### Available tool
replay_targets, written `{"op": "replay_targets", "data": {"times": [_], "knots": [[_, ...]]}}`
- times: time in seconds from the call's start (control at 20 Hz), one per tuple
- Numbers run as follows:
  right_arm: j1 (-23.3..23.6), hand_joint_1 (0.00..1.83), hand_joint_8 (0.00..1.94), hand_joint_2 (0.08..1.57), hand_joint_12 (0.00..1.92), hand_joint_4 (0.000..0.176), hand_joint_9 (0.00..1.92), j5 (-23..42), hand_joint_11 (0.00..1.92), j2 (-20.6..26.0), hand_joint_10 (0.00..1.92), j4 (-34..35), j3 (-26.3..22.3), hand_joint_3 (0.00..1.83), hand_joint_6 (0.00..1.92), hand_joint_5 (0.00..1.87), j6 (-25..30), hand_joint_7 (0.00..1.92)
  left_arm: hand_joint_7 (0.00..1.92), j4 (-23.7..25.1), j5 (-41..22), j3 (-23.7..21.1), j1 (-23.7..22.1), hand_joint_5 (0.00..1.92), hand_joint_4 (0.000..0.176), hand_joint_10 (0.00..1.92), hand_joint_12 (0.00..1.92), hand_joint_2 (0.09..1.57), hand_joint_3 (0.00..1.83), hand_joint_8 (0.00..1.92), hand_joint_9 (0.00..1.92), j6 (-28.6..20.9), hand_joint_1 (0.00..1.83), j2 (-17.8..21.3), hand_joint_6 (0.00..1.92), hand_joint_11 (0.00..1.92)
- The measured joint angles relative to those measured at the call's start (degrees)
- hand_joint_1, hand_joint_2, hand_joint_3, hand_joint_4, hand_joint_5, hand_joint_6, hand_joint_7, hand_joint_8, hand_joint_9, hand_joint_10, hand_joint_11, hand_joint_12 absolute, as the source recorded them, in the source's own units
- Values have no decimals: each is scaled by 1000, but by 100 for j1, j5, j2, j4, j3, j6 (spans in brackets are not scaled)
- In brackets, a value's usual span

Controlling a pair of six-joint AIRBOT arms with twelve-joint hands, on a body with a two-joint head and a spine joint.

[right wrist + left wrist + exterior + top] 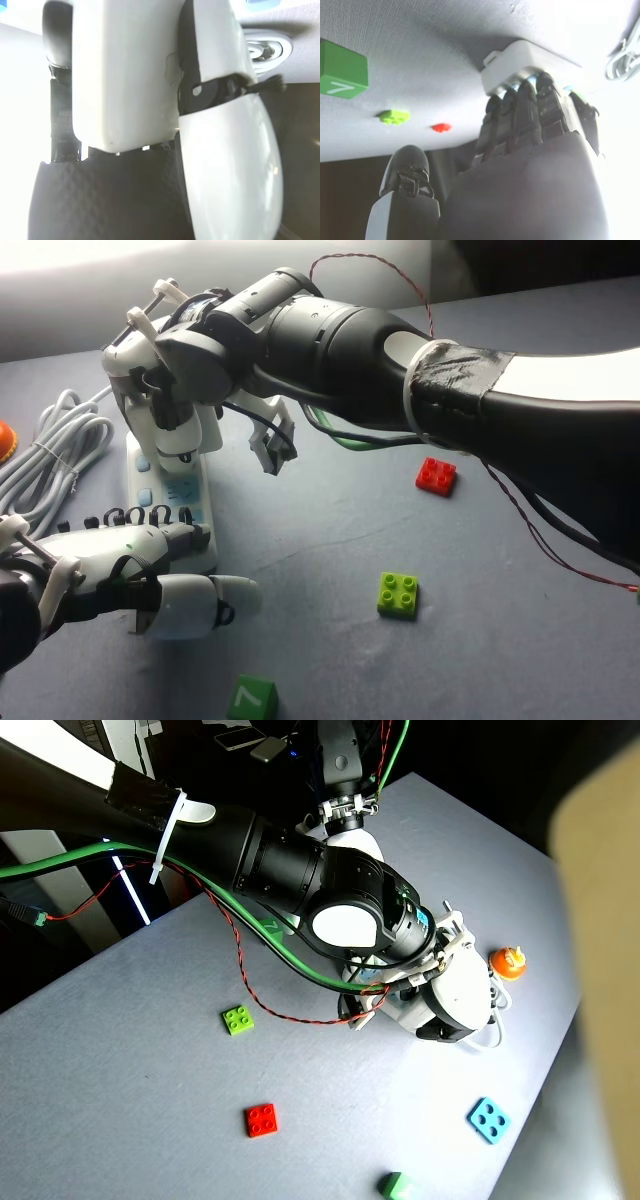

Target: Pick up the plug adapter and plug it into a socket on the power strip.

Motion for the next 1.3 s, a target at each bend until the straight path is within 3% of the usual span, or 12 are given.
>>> {"op": "replay_targets", "data": {"times": [0.1,0.2,0.35,0.45,0.75,1.15,1.3], "knots": [[-24,1388,1043,1105,1289,0,1028,55,998,0,1230,22,0,0,797,907,7,986,43,0,-2,0,4,47,0,0,18,1234,1,0,30,-2,0,0,1,1],[-44,1375,1153,1146,1308,0,927,83,974,0,1324,28,0,0,934,831,9,901,55,0,-2,0,4,65,0,5,21,1234,1,6,40,0,0,2,8,12],[-61,1387,1038,1111,1304,0,1010,138,977,0,1242,37,0,0,823,899,26,985,68,-2,0,11,4,71,0,7,25,1237,2,9,48,-2,0,2,8,15],[-66,1376,1125,1139,1320,0,926,149,974,0,1319,37,0,0,921,849,28,920,66,-2,0,11,4,66,0,6,31,1234,0,6,48,-2,0,0,5,25],[-103,1377,1135,1135,1256,0,932,227,1001,0,1306,57,0,1,899,873,55,911,83,-2,-4,11,4,79,0,8,45,1234,0,8,62,-2,0,2,6,31],[-101,1377,1121,1135,1314,0,927,249,979,7,1313,52,0,0,917,867,107,917,98,0,-2,24,-2,89,0,0,121,1240,0,0,68,-7,0,2,0,1],[-101,1369,1239,1161,1320,0,885,254,946,15,1373,59,0,1,946,826,114,855,94,11,2,46,-2,90,0,2,136,1235,0,2,70,-4,0,9,2,0]]}}
